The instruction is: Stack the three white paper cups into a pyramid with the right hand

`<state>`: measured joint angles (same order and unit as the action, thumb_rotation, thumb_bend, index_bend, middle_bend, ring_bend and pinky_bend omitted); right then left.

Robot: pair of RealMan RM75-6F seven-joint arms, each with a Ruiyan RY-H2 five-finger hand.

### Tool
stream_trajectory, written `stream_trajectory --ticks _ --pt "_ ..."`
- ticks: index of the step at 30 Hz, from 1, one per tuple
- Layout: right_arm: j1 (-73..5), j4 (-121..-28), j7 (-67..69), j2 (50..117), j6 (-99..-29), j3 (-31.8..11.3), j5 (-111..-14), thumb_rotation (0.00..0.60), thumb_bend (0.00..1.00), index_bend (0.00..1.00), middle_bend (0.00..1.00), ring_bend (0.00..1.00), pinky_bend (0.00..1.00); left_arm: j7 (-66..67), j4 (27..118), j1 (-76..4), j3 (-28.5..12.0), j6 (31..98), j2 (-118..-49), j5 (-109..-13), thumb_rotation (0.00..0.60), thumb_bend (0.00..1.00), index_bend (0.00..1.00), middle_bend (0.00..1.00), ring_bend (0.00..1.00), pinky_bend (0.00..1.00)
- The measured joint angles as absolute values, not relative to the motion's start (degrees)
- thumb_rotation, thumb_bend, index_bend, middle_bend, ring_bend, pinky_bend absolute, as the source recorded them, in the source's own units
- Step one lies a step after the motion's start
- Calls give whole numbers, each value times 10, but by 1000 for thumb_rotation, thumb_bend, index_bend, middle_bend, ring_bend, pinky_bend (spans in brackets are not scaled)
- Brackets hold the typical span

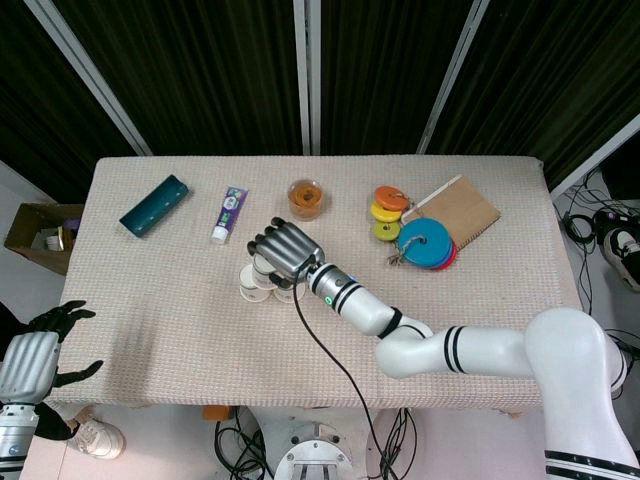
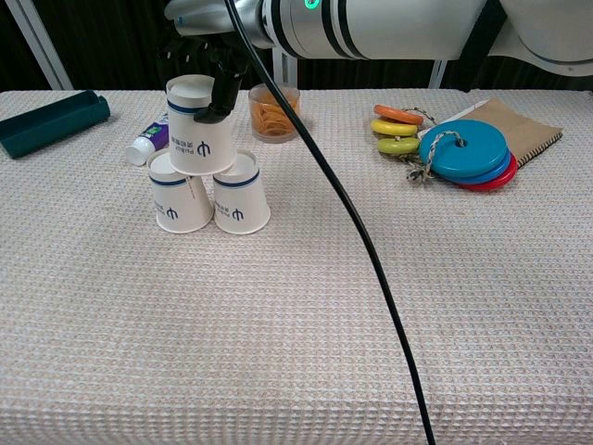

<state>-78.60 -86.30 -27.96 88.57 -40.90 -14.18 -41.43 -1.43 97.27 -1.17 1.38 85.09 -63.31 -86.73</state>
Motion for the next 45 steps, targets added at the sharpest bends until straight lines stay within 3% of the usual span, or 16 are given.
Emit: stream_trajectory --ticks 20,29,35,45 --pt "-801 -881 -292 878 -422 -125 -393 600 352 137 231 176 137 -20 967 -7 13 853 -635 -865 600 0 292 186 194 240" --pt "-766 -943 -276 832 -464 -121 -429 600 348 33 137 134 121 -19 967 -8 12 854 -635 -869 600 0 292 186 194 240" --pt "-679 -1019 -258 763 -555 -87 -494 600 348 33 141 118 117 -21 962 -10 8 854 -635 -867 600 0 292 186 194 240" --pt "-415 -1070 -133 657 -804 29 -693 600 348 71 175 113 120 6 958 -19 -5 849 -644 -854 600 0 292 186 194 240"
